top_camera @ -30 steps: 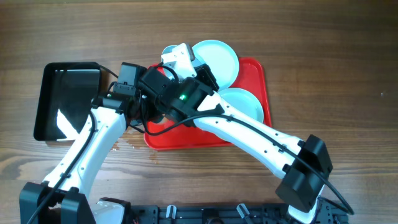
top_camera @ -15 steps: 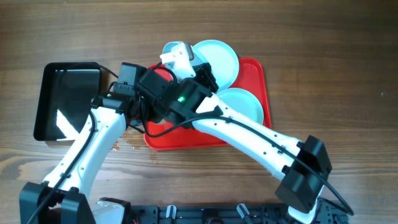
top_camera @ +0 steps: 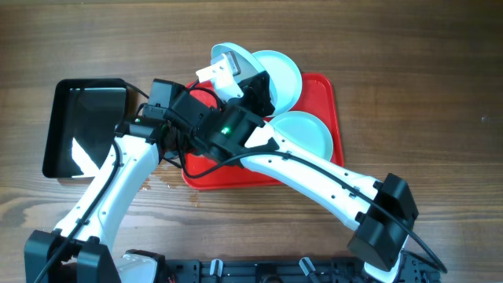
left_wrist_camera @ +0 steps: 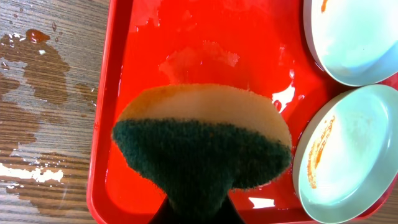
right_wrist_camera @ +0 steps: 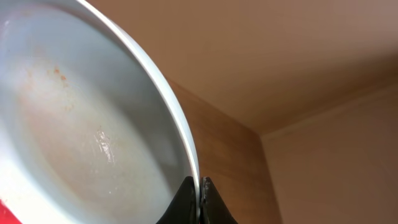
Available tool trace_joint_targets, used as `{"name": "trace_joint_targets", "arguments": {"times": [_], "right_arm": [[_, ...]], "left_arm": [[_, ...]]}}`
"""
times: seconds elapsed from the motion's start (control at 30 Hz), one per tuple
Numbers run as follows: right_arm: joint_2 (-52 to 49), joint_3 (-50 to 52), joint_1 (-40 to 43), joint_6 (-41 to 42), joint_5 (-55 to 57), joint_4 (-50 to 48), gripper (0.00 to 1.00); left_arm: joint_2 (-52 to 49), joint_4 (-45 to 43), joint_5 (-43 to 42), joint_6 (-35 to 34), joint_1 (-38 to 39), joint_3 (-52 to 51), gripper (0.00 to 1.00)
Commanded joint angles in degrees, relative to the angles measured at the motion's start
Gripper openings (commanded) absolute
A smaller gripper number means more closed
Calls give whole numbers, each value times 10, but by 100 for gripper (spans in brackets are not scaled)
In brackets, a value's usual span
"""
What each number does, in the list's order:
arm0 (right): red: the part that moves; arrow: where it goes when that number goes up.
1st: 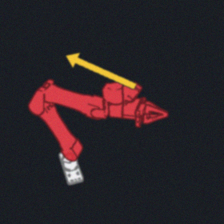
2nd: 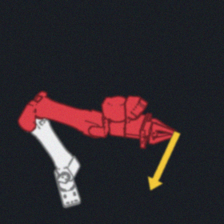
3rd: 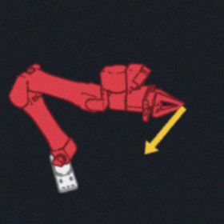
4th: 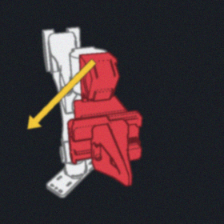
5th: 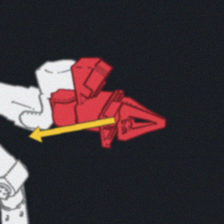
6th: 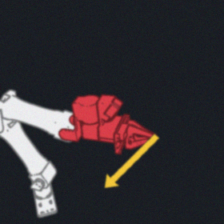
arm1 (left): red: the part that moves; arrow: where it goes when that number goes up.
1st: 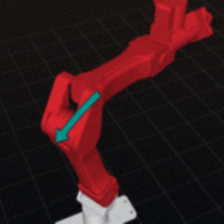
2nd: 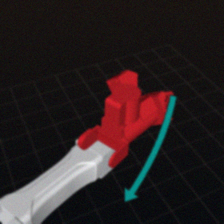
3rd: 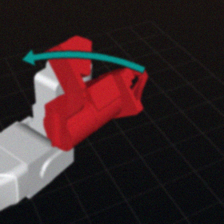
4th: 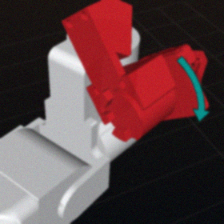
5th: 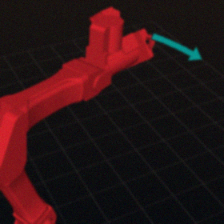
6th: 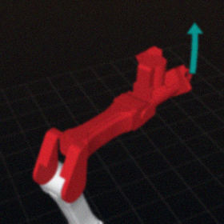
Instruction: Clean dirty plates on tray and stack at the side
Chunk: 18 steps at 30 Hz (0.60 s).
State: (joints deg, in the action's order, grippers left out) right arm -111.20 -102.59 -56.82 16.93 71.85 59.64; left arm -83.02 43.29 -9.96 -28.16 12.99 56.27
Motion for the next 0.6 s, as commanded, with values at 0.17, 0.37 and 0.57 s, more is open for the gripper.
{"name": "trace_joint_targets", "arguments": {"times": [0.17, 0.37, 0.57], "right_arm": [[9, -8, 32, 33, -276, 0, 4], [9, -8, 112, 42, -490, 11, 4], [9, -3, 192, 40, -700, 21, 4]], "left_arm": [[7, 14, 7, 9, -4, 10, 4], [7, 23, 19, 9, -4, 10, 4], [7, 20, 17, 9, -4, 11, 4]]}}
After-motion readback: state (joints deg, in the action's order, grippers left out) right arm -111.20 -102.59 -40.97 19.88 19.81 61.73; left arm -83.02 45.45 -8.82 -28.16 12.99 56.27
